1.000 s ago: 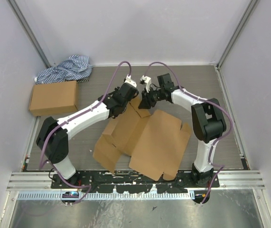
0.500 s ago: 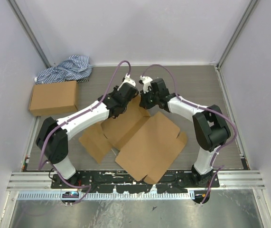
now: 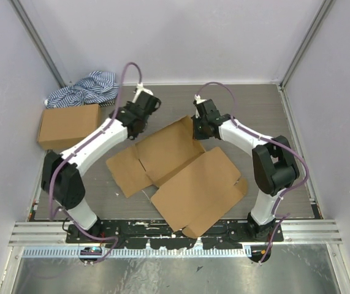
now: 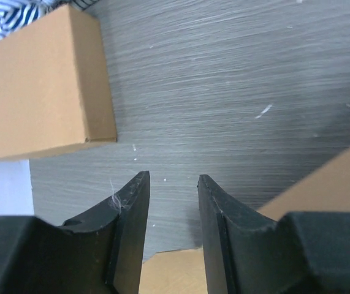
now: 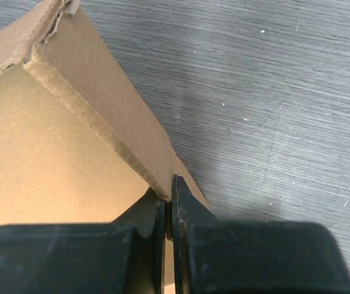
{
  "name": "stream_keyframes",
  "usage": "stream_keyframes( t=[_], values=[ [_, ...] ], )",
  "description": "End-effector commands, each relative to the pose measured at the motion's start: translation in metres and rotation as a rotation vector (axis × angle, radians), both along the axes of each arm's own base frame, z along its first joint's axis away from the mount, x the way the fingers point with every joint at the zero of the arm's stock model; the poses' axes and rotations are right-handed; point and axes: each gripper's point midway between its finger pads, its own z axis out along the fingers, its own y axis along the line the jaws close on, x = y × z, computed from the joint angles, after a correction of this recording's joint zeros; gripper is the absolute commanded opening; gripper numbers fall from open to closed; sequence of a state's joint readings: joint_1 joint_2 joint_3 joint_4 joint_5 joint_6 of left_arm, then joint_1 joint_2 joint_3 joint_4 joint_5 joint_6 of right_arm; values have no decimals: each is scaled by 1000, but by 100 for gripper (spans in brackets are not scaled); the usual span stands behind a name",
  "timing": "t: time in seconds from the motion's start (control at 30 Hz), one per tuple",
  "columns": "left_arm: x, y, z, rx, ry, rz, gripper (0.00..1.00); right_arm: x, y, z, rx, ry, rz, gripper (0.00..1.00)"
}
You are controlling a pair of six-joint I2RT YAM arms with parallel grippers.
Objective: Fold the paper box
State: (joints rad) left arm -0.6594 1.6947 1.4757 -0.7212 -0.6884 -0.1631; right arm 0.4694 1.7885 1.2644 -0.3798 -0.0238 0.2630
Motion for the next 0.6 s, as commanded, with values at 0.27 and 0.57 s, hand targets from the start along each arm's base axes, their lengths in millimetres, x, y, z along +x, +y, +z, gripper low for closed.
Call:
stream_keyframes(
  t=[0.27,0.57],
  values=[
    [-27,38,26,-246,-2,80,46,14,-30,-10,-120,172,-92,1],
    [-37,44,16,-253,22,85,46,51,-64,-13,-72,243,-136,1]
  ],
)
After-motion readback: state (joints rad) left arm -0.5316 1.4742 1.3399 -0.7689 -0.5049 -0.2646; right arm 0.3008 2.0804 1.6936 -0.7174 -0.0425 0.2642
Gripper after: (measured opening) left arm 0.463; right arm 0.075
